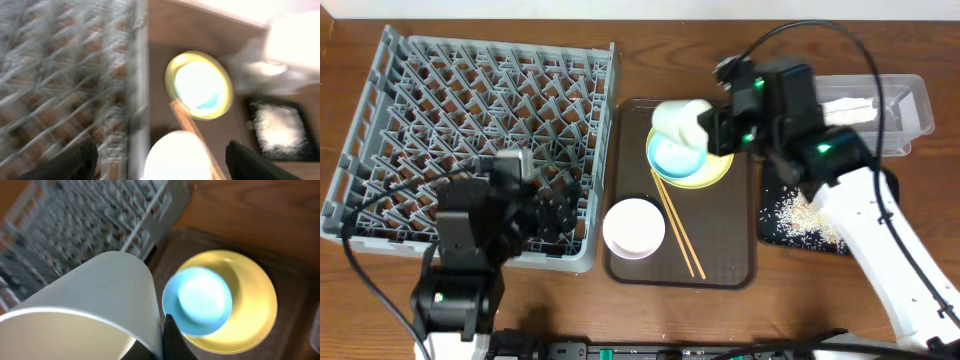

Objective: Sort waste into correct bins and load items into the dishwasher
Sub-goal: 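Grasp the white cup from the pink bowl with the right gripper, then hand the white cup from the right gripper to the left gripper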

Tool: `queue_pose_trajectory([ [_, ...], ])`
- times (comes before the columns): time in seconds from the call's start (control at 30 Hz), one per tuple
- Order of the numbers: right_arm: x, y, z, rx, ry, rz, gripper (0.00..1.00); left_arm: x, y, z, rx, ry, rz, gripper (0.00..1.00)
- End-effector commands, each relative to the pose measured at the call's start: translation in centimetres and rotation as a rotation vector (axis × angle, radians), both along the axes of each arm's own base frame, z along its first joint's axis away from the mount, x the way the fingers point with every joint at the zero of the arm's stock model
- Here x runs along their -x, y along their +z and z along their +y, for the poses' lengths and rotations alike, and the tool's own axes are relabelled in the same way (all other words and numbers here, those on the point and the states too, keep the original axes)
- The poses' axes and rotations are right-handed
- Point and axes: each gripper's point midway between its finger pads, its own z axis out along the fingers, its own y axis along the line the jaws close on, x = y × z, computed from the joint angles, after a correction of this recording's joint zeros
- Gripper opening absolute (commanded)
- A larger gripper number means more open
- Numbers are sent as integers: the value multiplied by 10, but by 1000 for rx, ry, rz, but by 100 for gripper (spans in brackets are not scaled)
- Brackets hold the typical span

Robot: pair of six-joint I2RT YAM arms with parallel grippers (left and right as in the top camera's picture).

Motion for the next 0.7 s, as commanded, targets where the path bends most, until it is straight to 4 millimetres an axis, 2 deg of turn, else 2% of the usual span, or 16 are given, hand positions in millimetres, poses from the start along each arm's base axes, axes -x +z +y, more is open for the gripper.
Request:
queue_pose_trajectory([
  [0.0,11,9,20,-222,137,108,1,-5,29,-39,202,-184,-39,85],
  [0.1,26,25,36,-373,295,144,1,-19,55,-63,350,-318,-100,85],
  [0.23,44,41,49,-478,430,166,1,-24,76,-80,453,-457,-148,85],
  [0.5,75,80,58,-654,654,180,1,-26,95,-93,563,-608,-172,85],
  [0.67,78,82,62,-662,671,188,1,-14,108,-100,575,-711,-210,85],
])
